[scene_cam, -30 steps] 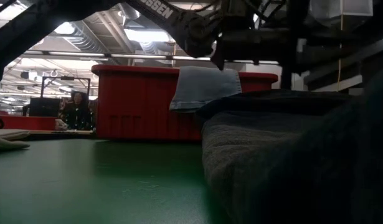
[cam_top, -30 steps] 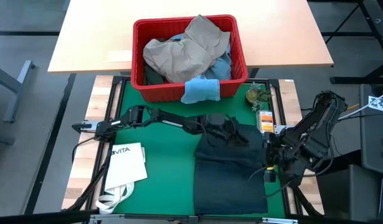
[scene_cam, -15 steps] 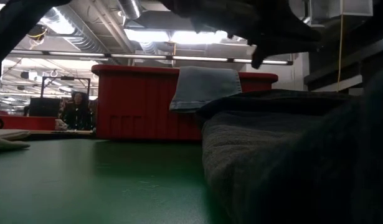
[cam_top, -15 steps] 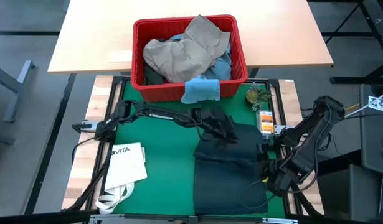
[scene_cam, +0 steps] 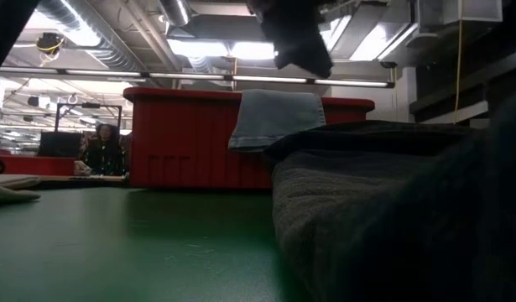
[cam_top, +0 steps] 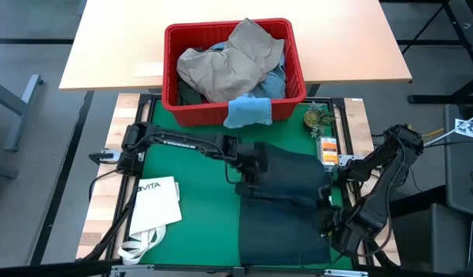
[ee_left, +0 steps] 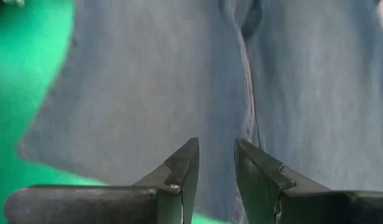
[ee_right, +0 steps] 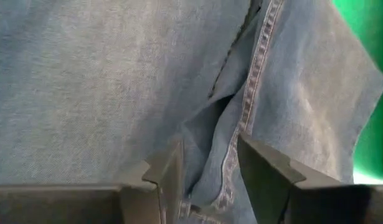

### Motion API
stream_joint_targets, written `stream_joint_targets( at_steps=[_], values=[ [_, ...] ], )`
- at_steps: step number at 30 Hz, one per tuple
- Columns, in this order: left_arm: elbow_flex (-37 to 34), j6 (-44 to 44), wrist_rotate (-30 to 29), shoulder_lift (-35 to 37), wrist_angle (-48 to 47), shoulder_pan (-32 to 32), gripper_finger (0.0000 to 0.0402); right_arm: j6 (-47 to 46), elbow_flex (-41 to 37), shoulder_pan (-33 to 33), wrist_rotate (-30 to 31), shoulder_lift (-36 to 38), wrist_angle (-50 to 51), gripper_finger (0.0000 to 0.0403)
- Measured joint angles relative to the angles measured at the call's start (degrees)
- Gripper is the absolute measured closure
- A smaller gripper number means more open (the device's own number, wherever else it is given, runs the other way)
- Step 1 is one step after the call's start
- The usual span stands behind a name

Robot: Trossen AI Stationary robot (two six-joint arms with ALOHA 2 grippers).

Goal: Fold Laundry from Bin
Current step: Fold the dark blue pants

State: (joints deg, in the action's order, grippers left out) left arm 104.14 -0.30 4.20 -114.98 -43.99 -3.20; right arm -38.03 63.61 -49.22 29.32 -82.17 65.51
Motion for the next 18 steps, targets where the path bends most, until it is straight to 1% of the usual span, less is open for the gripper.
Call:
stream_joint_targets(
  at_steps=[3,5,9,11,13,15,18],
  values=[
    [-0.09,0.00,-2.74,-1.17,-2.33,-1.74,0.0305,0.01,0.00,0.14,0.91,-2.01,0.22,0.0249],
    [-1.19,-0.04,-4.95,-1.91,-2.30,-2.93,0.0305,-0.03,0.00,0.23,1.92,-3.77,0.41,0.0249],
    [-5.63,-0.06,-8.56,-2.01,-0.20,-5.03,0.0305,-0.80,0.00,0.22,2.27,-7.42,1.64,0.0249],
    [-8.02,-0.02,-10.02,-1.99,0.83,-5.79,0.0305,-1.15,0.00,0.22,2.60,-9.26,3.84,0.0249],
    [-10.45,0.01,-11.28,-2.01,2.54,-6.19,0.0305,-1.83,0.00,0.25,1.82,-11.33,6.88,0.0249],
    [-13.55,0.16,-12.03,-1.94,6.32,-6.42,0.0305,-3.68,0.01,0.88,-0.50,-13.38,10.25,0.0249],
    [-17.67,0.72,-12.21,-1.99,10.19,-6.48,0.0305,-5.80,-1.68,1.02,-2.60,-15.47,12.19,0.0249]
  ],
)
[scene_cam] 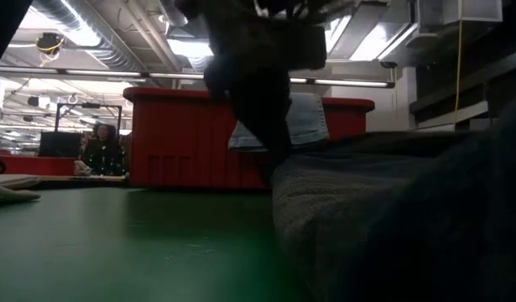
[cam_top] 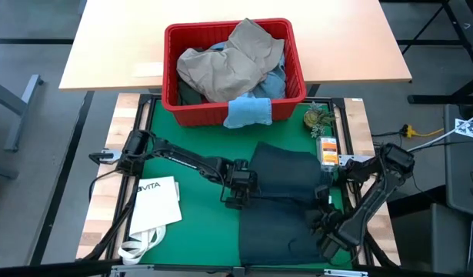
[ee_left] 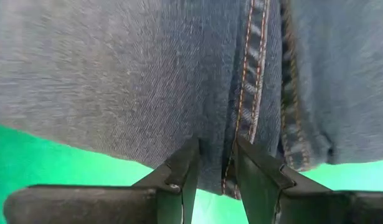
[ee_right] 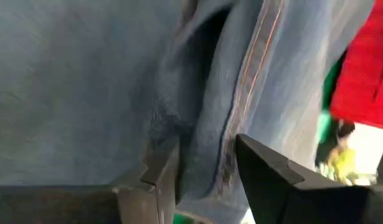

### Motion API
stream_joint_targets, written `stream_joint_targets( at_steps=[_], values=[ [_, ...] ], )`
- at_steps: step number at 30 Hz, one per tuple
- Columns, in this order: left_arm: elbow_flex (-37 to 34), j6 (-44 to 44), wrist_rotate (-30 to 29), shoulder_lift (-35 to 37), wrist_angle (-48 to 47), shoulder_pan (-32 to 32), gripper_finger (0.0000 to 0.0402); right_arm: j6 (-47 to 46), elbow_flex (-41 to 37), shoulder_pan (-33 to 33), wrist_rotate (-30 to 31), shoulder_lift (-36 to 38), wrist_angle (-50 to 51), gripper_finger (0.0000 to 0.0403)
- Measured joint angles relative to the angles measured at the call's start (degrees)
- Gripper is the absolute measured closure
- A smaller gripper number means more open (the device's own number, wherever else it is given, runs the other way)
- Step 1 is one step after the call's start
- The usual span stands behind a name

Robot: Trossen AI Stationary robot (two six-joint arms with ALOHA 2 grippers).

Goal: Fold Laundry from Bin
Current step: Fold the dark blue pants

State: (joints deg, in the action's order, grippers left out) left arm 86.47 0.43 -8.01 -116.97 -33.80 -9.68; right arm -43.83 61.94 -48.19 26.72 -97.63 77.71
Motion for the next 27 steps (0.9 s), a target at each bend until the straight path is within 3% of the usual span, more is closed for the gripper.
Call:
stream_joint_targets(
  at_steps=[6,13,20,27],
  values=[
    [-5.40,0.50,-0.11,0.09,5.69,0.01,0.0305,-4.25,-6.82,1.84,-5.62,-1.85,-0.87,0.0249],
    [-7.27,0.50,-0.25,0.09,7.97,0.01,0.0305,-2.34,-12.91,2.98,-9.15,-1.89,-7.98,0.0249],
    [-7.16,0.54,0.00,-0.12,6.16,0.01,0.0305,-0.90,-10.17,2.83,-17.37,-1.63,-3.82,0.0249],
    [-6.50,0.68,0.17,1.12,6.99,-0.01,0.0305,-0.05,-2.24,2.83,-17.45,-1.63,6.58,0.0249]
  ],
)
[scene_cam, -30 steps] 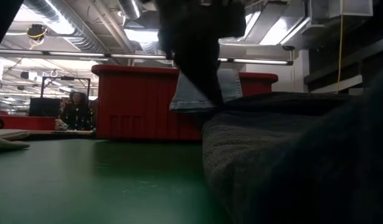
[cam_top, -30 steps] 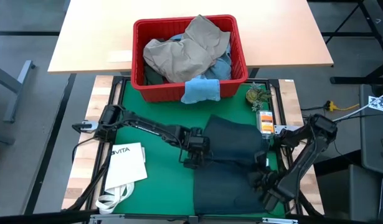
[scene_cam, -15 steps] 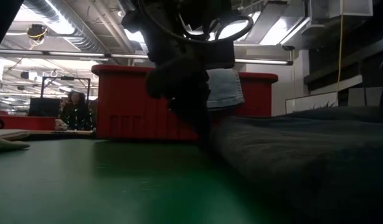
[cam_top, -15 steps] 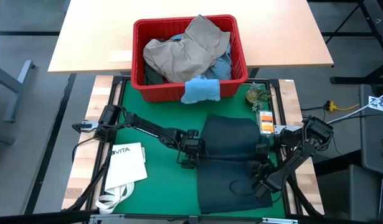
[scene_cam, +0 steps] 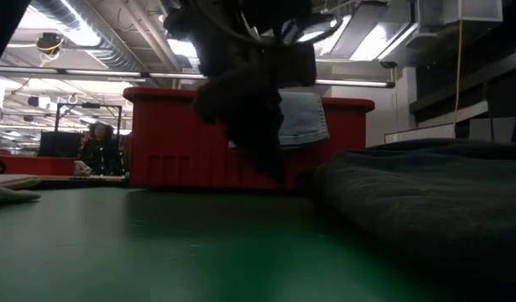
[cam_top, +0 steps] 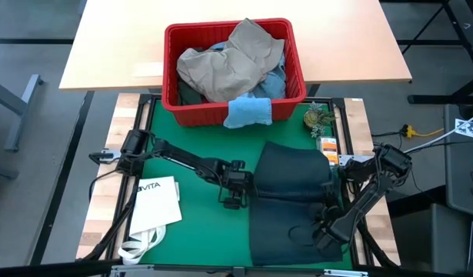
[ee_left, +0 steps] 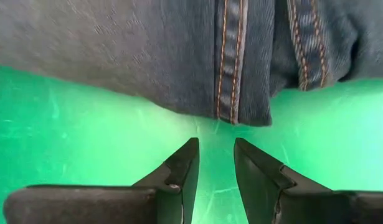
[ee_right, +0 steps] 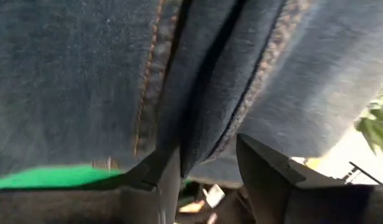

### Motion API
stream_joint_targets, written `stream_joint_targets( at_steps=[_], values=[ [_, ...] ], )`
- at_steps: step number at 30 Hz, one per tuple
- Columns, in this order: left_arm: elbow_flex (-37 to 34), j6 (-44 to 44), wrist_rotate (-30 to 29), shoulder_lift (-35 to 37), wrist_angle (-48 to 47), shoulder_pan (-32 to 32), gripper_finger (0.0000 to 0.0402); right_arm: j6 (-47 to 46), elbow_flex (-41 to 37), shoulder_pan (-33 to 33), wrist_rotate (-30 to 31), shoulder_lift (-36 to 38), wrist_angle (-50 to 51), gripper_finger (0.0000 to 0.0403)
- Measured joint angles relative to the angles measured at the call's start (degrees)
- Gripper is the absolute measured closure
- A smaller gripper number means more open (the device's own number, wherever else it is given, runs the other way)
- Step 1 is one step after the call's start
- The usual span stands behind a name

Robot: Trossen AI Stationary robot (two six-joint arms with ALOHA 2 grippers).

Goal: Fold Laundry from Bin
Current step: Fold the dark blue pants

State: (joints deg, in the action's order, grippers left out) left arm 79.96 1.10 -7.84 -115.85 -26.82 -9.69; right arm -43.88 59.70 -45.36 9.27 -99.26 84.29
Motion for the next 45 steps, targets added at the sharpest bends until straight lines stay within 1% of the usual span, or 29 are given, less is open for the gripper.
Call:
stream_joint_targets(
  at_steps=[4,8,10,14,16,18,20,21,24,27,30,33,37,40,45],
  values=[
    [0.00,0.20,-0.11,2.66,0.50,0.11,0.0305,0.54,5.37,0.00,1.51,0.00,6.04,0.0249],
    [0.07,0.23,-0.28,4.81,3.23,0.73,0.0305,2.21,9.02,-0.04,5.84,0.57,5.79,0.0249],
    [0.09,0.23,-0.42,5.31,4.89,1.29,0.0305,2.31,10.31,0.02,6.96,0.66,5.89,0.0249],
    [0.08,0.22,-0.40,5.35,7.39,2.62,0.0305,2.31,11.70,0.02,10.34,0.73,5.78,0.0249],
    [0.09,0.22,-0.42,5.35,9.00,3.56,0.0305,2.13,11.71,0.02,13.59,0.79,5.79,0.0249],
    [0.09,0.22,-0.44,5.35,10.32,4.57,0.0305,0.80,11.07,0.02,18.16,0.79,5.64,0.0249],
    [0.09,0.22,-0.46,5.33,11.90,5.49,0.0305,-0.88,9.60,0.77,20.67,0.79,5.79,0.0249],
    [0.09,0.22,-0.47,5.33,12.70,5.93,0.0305,-1.52,8.63,1.20,20.67,0.79,5.75,0.0249],
    [0.09,0.01,-0.46,5.30,15.10,7.18,0.0305,-2.82,5.00,2.84,17.42,0.79,4.98,0.0249],
    [0.08,-0.16,-0.46,4.31,19.27,8.30,0.0305,-2.78,1.14,3.80,15.64,0.79,-0.43,0.0249],
    [0.16,-0.21,-0.46,2.24,25.49,9.14,0.0305,-2.29,-1.59,3.78,14.89,0.79,-6.82,0.0249],
    [0.11,-0.22,-0.34,-0.86,30.10,9.89,0.0305,-0.67,-3.71,3.79,11.55,0.79,-12.48,0.0249],
    [0.10,-0.25,-0.19,-5.46,33.45,11.07,0.0305,-0.48,-6.08,3.81,7.77,0.76,-15.89,0.0249],
    [0.09,0.23,-1.31,-8.35,33.06,12.35,0.0305,-0.37,-7.08,3.80,5.71,0.79,-16.78,0.0249],
    [0.36,3.26,-1.95,-9.62,27.69,14.21,0.0305,0.63,-7.23,3.82,3.59,0.79,-17.11,0.0249]
  ],
)
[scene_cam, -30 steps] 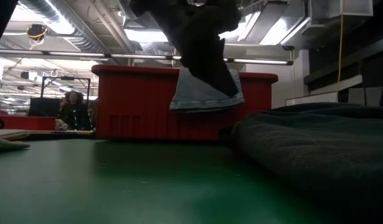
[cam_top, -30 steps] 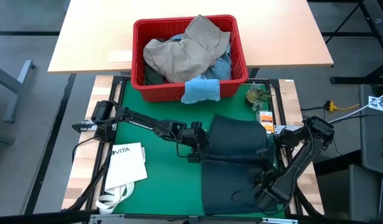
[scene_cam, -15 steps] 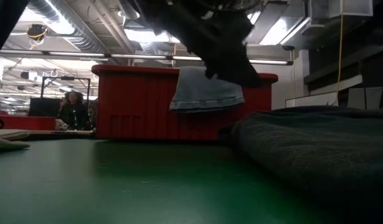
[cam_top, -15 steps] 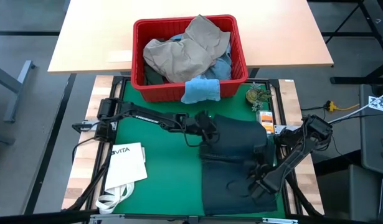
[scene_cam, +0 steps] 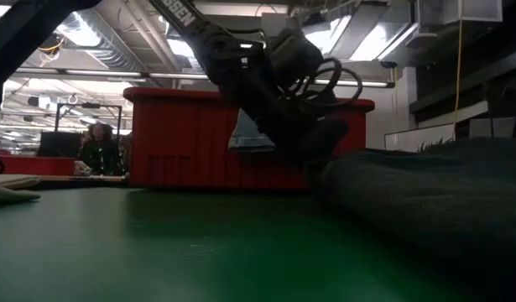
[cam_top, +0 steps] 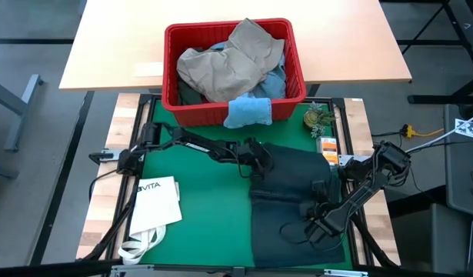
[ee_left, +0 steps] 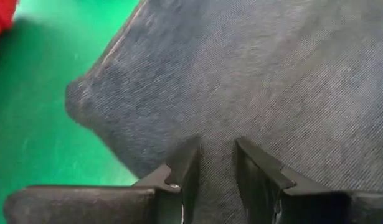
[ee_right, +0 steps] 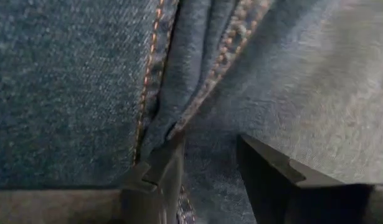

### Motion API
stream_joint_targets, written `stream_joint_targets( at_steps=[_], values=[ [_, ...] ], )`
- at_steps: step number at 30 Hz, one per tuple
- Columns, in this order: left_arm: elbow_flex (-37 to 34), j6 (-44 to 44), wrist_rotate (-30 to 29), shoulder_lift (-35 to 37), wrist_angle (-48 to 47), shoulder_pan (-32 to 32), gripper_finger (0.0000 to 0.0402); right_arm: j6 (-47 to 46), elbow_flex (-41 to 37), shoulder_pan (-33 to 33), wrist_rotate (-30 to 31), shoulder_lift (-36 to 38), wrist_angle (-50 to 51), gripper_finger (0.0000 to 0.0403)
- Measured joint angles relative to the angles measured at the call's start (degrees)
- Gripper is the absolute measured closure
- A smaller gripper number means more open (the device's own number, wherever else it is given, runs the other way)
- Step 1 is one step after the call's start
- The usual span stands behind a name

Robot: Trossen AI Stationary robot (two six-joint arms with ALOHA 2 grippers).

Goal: Fold Laundry from Bin
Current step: Fold the dark blue pants

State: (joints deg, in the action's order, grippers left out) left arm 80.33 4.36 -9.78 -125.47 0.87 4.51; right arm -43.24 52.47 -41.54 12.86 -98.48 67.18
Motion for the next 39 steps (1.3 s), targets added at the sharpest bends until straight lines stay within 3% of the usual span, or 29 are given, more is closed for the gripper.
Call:
stream_joint_targets(
  at_steps=[9,16,28,39],
  values=[
    [-0.04,0.06,-0.98,1.58,-7.62,0.26,0.0305,0.44,0.07,0.98,2.64,-0.02,-3.75,0.0249],
    [-0.30,-0.10,-1.49,5.20,-19.74,0.28,0.0305,2.46,0.67,2.84,7.37,-0.11,-6.08,0.0249],
    [-0.56,1.47,-4.33,11.19,-41.51,-0.44,0.0305,19.22,5.72,8.65,9.57,-0.15,-14.39,0.0249],
    [-0.39,3.06,-3.80,20.67,-39.18,-5.13,0.0305,21.68,19.31,9.29,17.18,0.85,8.11,0.0249]
  ],
)
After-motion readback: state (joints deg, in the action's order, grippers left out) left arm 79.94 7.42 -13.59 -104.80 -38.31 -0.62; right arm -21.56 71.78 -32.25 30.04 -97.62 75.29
